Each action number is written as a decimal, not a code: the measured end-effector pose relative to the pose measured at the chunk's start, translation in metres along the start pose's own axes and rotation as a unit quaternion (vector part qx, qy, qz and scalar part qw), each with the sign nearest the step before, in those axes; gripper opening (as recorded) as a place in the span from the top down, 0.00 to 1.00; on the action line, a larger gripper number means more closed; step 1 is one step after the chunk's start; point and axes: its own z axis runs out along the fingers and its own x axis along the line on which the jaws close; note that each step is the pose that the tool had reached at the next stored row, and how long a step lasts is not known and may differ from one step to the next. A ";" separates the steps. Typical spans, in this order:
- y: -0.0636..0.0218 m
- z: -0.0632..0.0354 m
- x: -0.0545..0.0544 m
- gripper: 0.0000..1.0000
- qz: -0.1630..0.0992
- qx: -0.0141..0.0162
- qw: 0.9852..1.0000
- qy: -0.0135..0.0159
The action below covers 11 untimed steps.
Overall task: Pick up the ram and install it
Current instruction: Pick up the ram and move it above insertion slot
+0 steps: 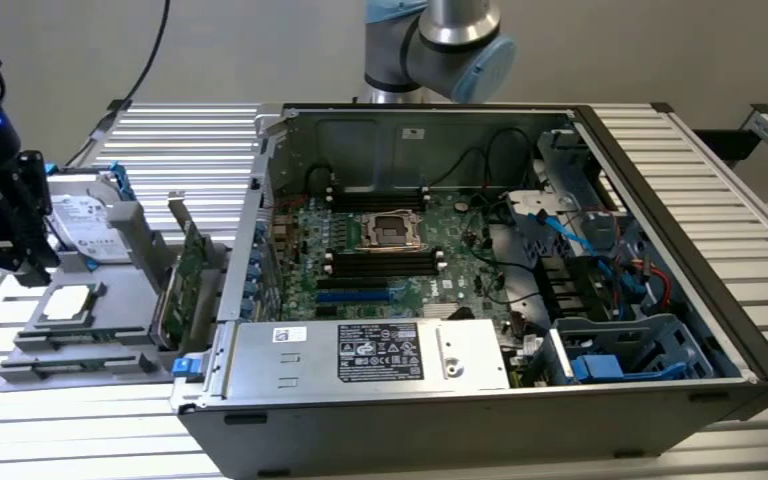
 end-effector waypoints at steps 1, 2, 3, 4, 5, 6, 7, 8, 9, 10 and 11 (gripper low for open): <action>0.0003 0.0018 0.001 0.70 -0.001 0.000 1.000 0.000; 0.0007 0.0038 0.002 0.70 -0.002 0.000 1.000 0.000; 0.0010 0.0056 0.003 0.70 -0.004 -0.001 1.000 0.000; 0.0013 0.0075 0.004 0.70 -0.005 -0.001 1.000 -0.001; 0.0017 0.0094 0.005 0.70 -0.006 -0.001 1.000 -0.001; 0.0021 0.0112 0.006 0.70 -0.007 -0.001 1.000 -0.001; 0.0025 0.0131 0.007 0.70 -0.008 -0.001 1.000 -0.001; 0.0033 0.0152 0.008 0.70 -0.008 -0.001 1.000 -0.001; 0.0040 0.0171 0.009 0.70 -0.008 -0.001 1.000 -0.001; 0.0044 0.0190 0.010 0.70 -0.008 -0.001 1.000 -0.001; 0.0047 0.0209 0.010 0.70 -0.008 -0.001 1.000 -0.001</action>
